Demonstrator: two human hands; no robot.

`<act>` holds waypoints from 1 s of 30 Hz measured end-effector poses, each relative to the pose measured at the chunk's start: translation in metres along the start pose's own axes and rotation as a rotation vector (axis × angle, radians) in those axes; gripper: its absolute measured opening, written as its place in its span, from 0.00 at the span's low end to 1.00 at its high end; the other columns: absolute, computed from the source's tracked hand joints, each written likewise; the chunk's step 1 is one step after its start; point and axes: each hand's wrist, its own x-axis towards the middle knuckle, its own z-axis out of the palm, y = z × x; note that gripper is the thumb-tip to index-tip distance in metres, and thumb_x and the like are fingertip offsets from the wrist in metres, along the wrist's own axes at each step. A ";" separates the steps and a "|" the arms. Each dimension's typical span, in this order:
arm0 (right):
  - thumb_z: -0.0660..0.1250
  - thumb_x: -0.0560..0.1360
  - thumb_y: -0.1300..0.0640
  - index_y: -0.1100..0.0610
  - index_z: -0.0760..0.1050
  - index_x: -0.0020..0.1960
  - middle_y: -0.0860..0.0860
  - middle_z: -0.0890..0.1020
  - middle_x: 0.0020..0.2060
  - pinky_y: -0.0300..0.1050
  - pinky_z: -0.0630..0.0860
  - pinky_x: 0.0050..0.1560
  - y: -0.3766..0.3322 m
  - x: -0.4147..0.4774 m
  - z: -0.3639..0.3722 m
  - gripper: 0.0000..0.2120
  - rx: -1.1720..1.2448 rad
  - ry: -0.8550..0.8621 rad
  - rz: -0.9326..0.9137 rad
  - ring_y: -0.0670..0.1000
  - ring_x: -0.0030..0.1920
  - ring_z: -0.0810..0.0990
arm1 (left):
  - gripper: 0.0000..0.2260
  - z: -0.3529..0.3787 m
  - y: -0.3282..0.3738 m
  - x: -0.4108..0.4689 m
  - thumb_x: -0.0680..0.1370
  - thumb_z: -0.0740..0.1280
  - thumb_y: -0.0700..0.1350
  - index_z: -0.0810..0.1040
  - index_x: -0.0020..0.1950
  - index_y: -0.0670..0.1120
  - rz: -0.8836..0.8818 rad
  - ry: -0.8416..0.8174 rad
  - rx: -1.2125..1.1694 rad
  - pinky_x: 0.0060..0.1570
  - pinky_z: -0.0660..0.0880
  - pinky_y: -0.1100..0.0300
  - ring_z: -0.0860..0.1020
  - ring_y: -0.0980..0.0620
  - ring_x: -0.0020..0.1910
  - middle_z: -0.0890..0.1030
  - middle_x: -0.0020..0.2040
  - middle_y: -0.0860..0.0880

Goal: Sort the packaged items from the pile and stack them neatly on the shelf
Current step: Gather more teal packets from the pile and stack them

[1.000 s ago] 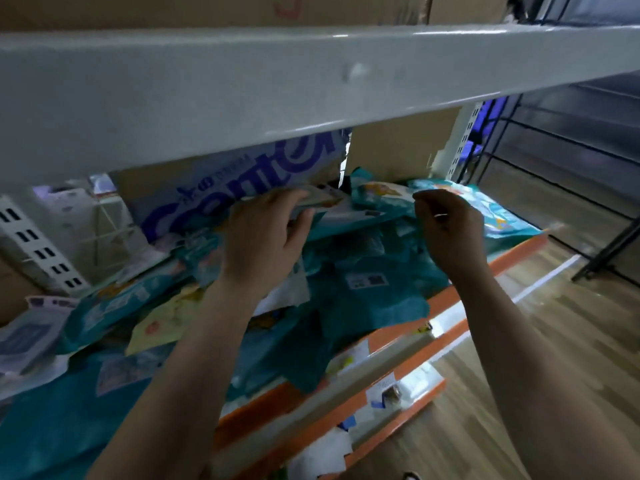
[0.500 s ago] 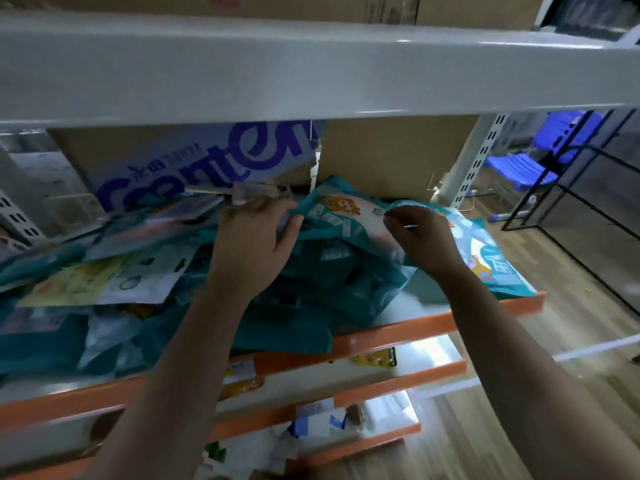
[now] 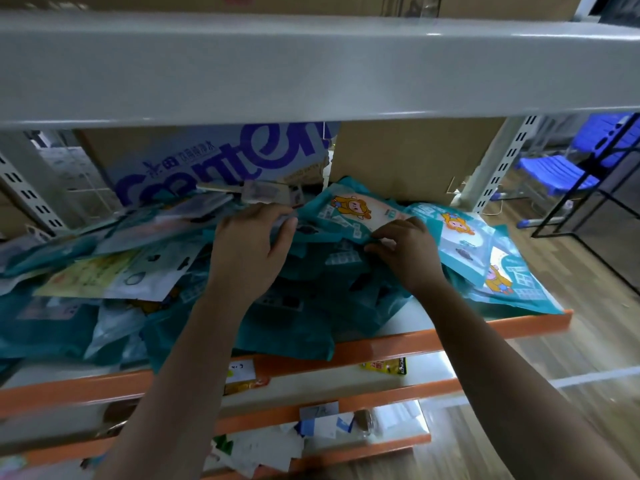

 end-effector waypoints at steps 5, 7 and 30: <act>0.71 0.75 0.54 0.53 0.84 0.49 0.51 0.83 0.49 0.47 0.75 0.42 -0.006 -0.003 -0.006 0.06 -0.076 0.036 0.020 0.56 0.49 0.80 | 0.14 0.001 -0.003 -0.003 0.81 0.60 0.51 0.80 0.56 0.45 -0.011 0.014 -0.014 0.44 0.77 0.47 0.80 0.44 0.40 0.83 0.45 0.46; 0.69 0.76 0.55 0.55 0.84 0.49 0.53 0.84 0.49 0.48 0.76 0.43 -0.005 -0.003 -0.010 0.06 -0.097 0.036 0.014 0.57 0.49 0.81 | 0.14 0.002 -0.004 -0.003 0.81 0.59 0.51 0.81 0.56 0.45 -0.011 0.016 -0.027 0.44 0.77 0.46 0.79 0.44 0.39 0.83 0.44 0.46; 0.71 0.72 0.62 0.63 0.83 0.51 0.49 0.83 0.52 0.33 0.74 0.59 0.015 -0.034 -0.052 0.08 0.316 0.211 -0.224 0.43 0.54 0.81 | 0.14 0.002 0.019 0.040 0.83 0.61 0.48 0.74 0.65 0.42 -0.647 -0.072 -1.191 0.41 0.80 0.58 0.83 0.48 0.52 0.83 0.56 0.44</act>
